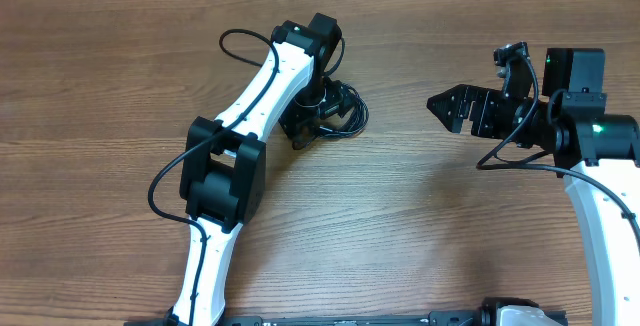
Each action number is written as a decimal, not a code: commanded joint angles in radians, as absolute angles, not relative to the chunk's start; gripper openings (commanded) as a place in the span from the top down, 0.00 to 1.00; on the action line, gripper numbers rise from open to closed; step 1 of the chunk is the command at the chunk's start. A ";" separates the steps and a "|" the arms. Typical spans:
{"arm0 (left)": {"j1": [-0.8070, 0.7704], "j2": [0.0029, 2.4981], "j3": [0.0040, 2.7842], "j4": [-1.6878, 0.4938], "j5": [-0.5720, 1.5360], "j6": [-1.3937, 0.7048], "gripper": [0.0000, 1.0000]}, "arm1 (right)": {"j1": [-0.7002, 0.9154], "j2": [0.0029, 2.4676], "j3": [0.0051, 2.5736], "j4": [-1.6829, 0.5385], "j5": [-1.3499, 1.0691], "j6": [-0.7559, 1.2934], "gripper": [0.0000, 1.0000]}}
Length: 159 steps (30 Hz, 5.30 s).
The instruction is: Untangle cables
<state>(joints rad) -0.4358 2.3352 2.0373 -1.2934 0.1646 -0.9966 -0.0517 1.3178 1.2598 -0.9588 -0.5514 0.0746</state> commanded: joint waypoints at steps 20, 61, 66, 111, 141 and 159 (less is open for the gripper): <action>-0.425 2.348 2.037 -1.301 -0.030 -1.377 0.06 | -0.052 1.301 1.274 -0.972 -0.538 0.075 0.05; -0.273 2.347 2.239 -0.973 1.252 -0.117 0.96 | -0.052 1.304 1.274 -0.902 -0.490 0.075 0.39; -0.276 2.345 2.278 -0.990 1.534 0.032 0.96 | -0.051 1.304 1.274 -0.821 -0.514 0.080 0.41; -0.261 2.104 2.280 -1.416 0.783 0.146 0.96 | 0.120 1.420 1.274 -0.381 -0.524 0.306 0.96; -0.250 1.812 2.276 -1.443 0.416 0.075 0.00 | 0.200 1.374 1.364 -0.559 -0.366 0.234 0.62; -0.247 1.812 2.276 -1.465 0.339 0.000 0.00 | 0.353 1.598 1.341 -0.690 -0.159 0.587 0.02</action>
<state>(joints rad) -0.2512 1.8038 2.2799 -1.4666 0.4126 0.0544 0.2935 1.5410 1.3460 -0.7048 -0.1577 0.4183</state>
